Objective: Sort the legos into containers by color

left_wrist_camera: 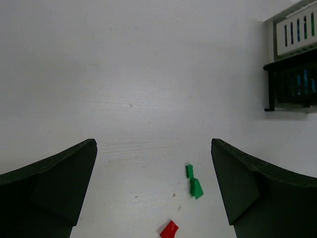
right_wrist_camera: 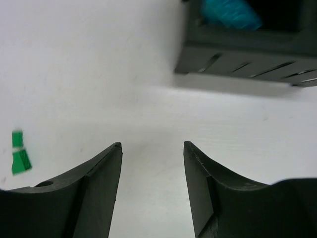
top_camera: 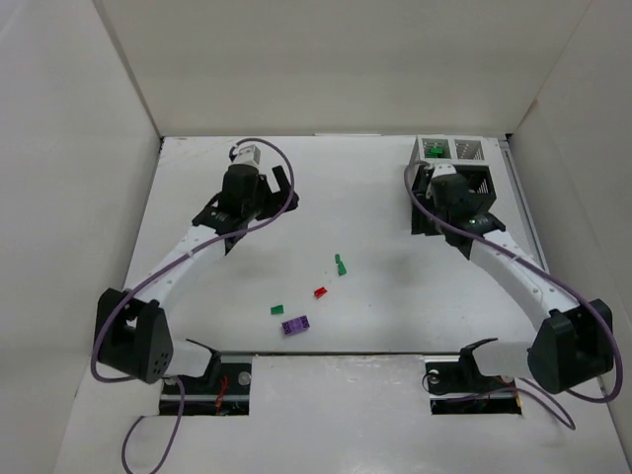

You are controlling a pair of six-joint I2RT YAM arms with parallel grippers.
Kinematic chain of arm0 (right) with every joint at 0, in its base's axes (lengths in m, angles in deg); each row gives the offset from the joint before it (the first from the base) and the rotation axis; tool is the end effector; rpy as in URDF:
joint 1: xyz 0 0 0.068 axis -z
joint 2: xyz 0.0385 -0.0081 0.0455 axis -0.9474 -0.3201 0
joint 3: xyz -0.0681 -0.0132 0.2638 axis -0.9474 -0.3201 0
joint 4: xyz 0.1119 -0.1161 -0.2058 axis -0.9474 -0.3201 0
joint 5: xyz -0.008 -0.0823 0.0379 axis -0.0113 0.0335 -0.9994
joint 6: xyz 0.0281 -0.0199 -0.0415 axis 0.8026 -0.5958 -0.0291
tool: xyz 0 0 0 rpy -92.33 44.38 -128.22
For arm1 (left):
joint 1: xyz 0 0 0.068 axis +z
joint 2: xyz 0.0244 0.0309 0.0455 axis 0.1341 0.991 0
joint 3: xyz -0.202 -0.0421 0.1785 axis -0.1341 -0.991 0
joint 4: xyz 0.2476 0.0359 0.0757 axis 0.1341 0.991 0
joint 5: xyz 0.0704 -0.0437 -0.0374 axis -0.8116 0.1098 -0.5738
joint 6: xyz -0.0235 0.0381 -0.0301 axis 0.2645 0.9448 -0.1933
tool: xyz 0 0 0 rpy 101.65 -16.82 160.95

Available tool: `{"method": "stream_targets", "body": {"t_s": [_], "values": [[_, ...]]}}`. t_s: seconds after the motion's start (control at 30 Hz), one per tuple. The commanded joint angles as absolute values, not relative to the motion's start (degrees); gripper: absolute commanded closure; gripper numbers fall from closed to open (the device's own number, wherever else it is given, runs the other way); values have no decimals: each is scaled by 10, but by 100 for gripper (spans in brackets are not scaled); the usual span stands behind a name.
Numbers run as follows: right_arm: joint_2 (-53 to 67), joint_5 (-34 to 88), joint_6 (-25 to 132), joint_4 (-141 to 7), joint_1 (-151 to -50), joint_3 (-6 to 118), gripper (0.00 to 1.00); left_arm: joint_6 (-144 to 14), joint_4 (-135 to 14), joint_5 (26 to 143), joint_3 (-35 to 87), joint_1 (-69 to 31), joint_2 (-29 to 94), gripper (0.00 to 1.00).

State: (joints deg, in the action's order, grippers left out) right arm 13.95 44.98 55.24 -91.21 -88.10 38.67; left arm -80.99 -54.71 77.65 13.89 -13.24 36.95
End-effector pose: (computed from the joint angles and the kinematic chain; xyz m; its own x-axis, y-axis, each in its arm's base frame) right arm 0.2721 0.0754 0.2872 -0.6393 -0.0409 -0.7678 -0.0608 0.9981 -0.0026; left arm 0.3018 -0.1164 0.3050 -0.5037 -0.3105 -0.8061 0.1587 0.8840 -0.4397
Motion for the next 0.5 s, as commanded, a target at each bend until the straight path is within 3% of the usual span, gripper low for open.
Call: {"method": "stream_targets", "body": {"t_s": [0.0,0.2,0.47], "values": [[171,431,580,-869,-947,348,42,-852,-543,742,85,-170,280,0],[153,424,607,-822,-1108,310,42,-912,-521,700,-28,-207,161,0],[30,418,541,-763,-1241,343,38,-982,-457,663,-103,-212,43,0]]}}
